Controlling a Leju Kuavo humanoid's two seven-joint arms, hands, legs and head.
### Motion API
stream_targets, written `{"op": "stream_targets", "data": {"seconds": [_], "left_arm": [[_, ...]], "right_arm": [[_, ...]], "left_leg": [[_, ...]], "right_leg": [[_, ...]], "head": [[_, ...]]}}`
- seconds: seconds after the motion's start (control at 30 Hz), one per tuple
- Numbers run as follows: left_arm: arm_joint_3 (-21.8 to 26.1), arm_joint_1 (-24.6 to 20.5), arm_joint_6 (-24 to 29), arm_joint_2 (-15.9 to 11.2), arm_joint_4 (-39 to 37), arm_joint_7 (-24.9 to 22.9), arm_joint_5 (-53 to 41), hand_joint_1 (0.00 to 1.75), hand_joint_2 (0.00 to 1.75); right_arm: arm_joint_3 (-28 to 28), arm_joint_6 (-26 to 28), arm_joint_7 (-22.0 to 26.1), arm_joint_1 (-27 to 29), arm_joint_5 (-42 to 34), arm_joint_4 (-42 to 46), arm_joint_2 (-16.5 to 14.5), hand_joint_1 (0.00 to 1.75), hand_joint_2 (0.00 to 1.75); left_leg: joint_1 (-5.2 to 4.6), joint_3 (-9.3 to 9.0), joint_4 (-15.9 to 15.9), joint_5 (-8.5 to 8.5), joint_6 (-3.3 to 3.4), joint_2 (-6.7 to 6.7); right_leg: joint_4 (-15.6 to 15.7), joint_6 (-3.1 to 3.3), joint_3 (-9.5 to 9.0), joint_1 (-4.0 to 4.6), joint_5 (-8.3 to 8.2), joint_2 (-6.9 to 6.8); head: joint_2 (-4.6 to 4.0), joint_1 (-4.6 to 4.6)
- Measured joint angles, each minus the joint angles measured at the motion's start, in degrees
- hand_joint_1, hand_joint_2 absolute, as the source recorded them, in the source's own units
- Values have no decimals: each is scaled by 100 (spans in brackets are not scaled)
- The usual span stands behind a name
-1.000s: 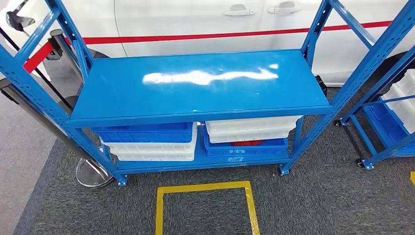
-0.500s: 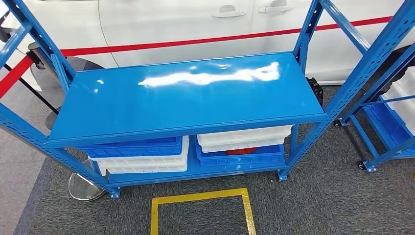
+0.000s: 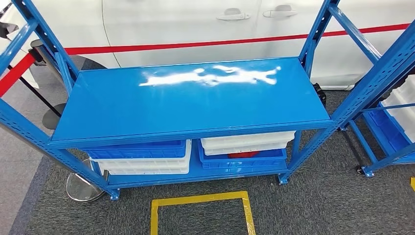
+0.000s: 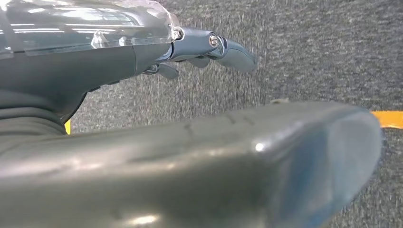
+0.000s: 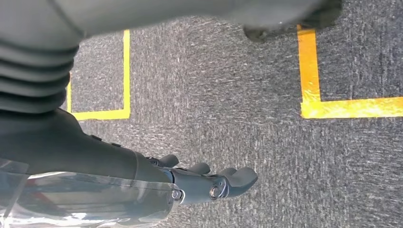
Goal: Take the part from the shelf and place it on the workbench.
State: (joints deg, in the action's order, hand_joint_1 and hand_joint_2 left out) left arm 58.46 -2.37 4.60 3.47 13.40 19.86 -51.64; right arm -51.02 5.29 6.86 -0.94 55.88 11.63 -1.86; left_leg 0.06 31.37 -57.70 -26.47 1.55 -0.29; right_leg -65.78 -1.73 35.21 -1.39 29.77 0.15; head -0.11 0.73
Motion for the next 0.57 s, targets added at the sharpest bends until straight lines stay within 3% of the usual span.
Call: {"op": "stream_targets", "data": {"seconds": [0.03, 0.1, 0.23, 0.33, 0.47, 0.57], "left_arm": [[5, -2, 8, 5, 0, -10, -3, 0, 0], [19, -14, 40, 9, 0, -28, -26, 0, 0], [36, -19, 93, 13, 0, -72, -95, 0, 0], [60, -22, 110, 18, 0, -82, -108, 0, 0], [95, -22, 118, 18, 0, -80, -114, 0, 175], [103, -23, 131, 18, 0, -81, -122, 0, 175]], "right_arm": [[-2, 0, -13, -3, 2, 0, -1, 0, 175], [-5, -4, -91, -10, 13, -1, -7, 0, 175], [-41, -44, -248, -14, 20, -2, -31, 0, 175], [-104, -29, -223, -16, 20, -2, -43, 0, 175], [-132, -9, -222, -23, 74, -2, -48, 0, 175], [-145, -3, -225, -26, 99, -2, -48, 0, 175]], "left_leg": [[-8, 9, -45, -36, -35, -5], [-33, 36, -107, -97, -71, -10], [-49, 32, -103, -112, 51, -10], [-49, 13, -69, -101, 31, -10], [-47, -6, -35, -93, -74, -11], [-46, -7, -28, -94, -123, -11]], "right_leg": [[310, 15, -131, -4, -129, 4], [569, 66, -228, -1, -186, 16], [583, 120, -237, 12, -192, 24], [580, 154, -240, 17, -182, 24], [577, 173, -243, 18, -170, 22], [576, 178, -243, 19, -167, 22]], "head": [[0, 3], [0, 8], [0, 11], [0, 11], [0, 12], [0, 11]]}}
